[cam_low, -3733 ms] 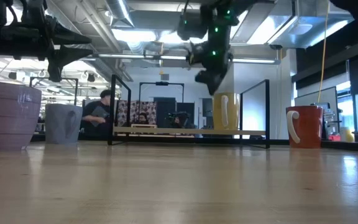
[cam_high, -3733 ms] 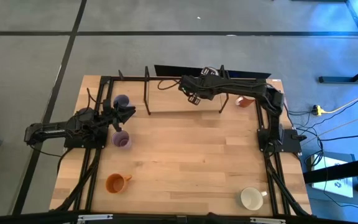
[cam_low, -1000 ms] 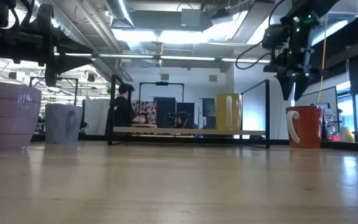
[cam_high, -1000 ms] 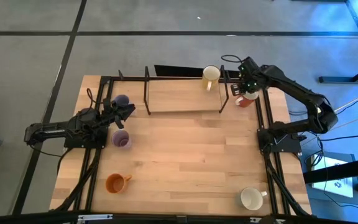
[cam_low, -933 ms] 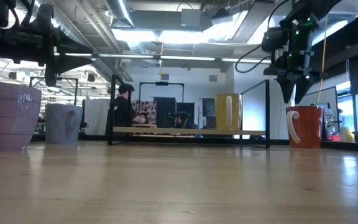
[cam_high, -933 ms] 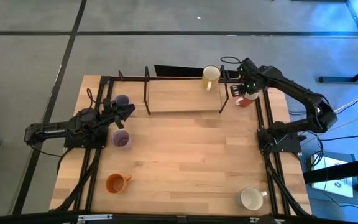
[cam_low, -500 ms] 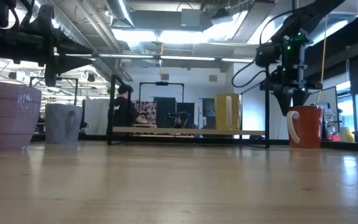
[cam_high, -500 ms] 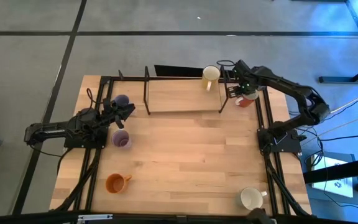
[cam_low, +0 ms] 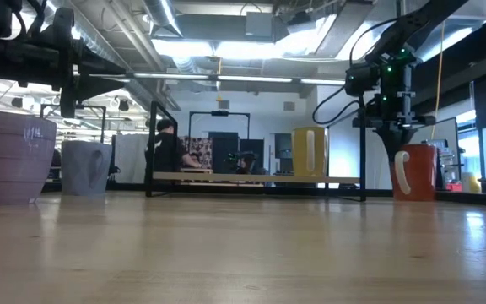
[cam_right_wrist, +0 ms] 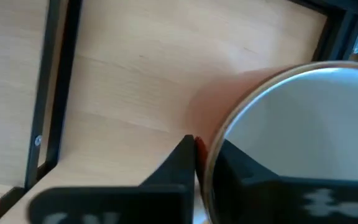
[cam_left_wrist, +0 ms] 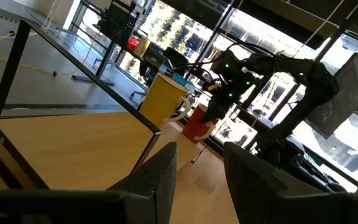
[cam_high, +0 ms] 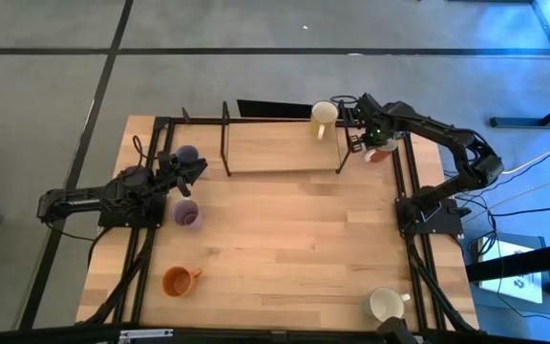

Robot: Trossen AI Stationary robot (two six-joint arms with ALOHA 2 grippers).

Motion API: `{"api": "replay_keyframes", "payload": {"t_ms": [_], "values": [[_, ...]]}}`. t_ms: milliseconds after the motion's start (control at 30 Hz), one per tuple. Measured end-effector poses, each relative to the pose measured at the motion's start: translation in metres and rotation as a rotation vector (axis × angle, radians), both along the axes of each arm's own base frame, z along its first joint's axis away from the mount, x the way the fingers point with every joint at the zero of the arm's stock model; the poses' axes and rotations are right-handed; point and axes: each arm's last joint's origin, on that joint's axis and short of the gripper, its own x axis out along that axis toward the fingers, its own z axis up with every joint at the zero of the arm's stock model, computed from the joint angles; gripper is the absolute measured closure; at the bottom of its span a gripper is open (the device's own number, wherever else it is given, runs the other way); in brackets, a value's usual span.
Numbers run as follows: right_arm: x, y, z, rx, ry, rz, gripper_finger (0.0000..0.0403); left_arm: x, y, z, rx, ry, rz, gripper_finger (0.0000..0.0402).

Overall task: Place coffee mugs
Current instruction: Put the orange white mug on the shelf

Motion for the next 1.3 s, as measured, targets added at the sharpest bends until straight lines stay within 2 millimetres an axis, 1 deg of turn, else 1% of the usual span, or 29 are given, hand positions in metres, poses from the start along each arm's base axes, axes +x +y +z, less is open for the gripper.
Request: {"api": "replay_keyframes", "payload": {"t_ms": [200, 333, 467, 600, 800, 900, 1033, 1200, 1300], "values": [[-0.001, 0.000, 0.000, -0.004, 0.016, -0.003, 0.0383, 0.000, 0.000, 0.000, 0.000, 0.000, 0.002, 0.0276], [-0.002, 0.001, 0.004, -0.001, 0.057, 0.019, 0.0395, 0.000, 0.000, 0.000, 0.000, 0.000, 0.002, 0.0276], [-0.004, 0.003, 0.026, -0.037, 0.048, 0.026, 0.0390, 0.000, 0.000, 0.000, 0.000, 0.000, 0.001, 0.0276], [-0.010, 0.012, 0.056, -0.054, 0.027, 0.072, 0.0396, 0.000, 0.000, 0.000, 0.000, 0.000, 0.002, 0.0276], [-0.001, 0.036, 0.102, -0.134, -0.074, 0.175, 0.0395, 0.000, 0.000, 0.000, 0.006, 0.004, 0.002, 0.0276], [0.009, 0.051, 0.122, -0.166, -0.082, 0.283, 0.0397, 0.000, 0.000, 0.000, 0.007, 0.004, 0.001, 0.0276], [0.023, 0.069, 0.148, -0.290, -0.050, 0.388, 0.0394, 0.000, 0.000, 0.000, 0.007, 0.004, -0.004, 0.0276], [0.040, 0.098, 0.170, -0.360, -0.128, 0.531, 0.0398, 0.000, -0.001, 0.000, 0.009, 0.004, -0.027, 0.0276], [0.055, 0.117, 0.174, -0.367, -0.211, 0.685, 0.0395, 0.001, -0.001, 0.000, 0.011, 0.004, -0.054, 0.0276]]}}
